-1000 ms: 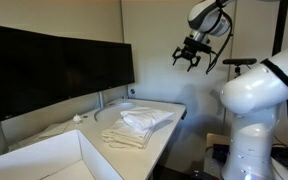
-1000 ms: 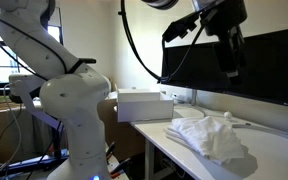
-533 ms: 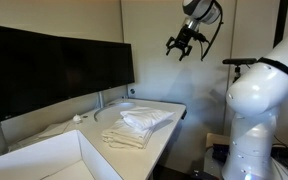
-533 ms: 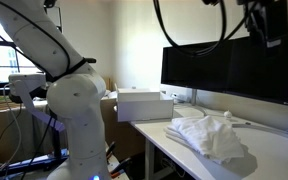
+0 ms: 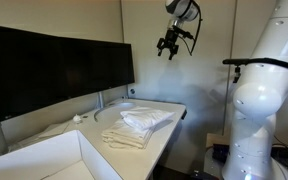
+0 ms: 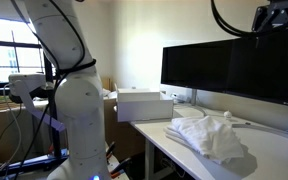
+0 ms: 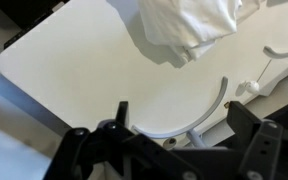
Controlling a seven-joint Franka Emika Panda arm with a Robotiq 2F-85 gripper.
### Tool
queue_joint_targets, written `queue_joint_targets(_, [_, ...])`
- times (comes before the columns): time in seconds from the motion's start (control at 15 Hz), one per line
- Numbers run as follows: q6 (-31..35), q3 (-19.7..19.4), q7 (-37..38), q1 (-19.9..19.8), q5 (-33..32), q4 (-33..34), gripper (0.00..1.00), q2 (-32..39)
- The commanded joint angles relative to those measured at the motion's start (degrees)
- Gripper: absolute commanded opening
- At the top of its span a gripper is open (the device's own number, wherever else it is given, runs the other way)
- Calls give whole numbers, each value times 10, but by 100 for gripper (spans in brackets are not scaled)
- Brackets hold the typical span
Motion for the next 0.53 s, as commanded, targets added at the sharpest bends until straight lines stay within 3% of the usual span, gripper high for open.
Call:
queue_joint_targets(0.0, [-94, -7, -104, -4, 4, 91, 100, 71])
queue_joint_targets(0.47, [-184, 42, -231, -2, -43, 151, 100, 116])
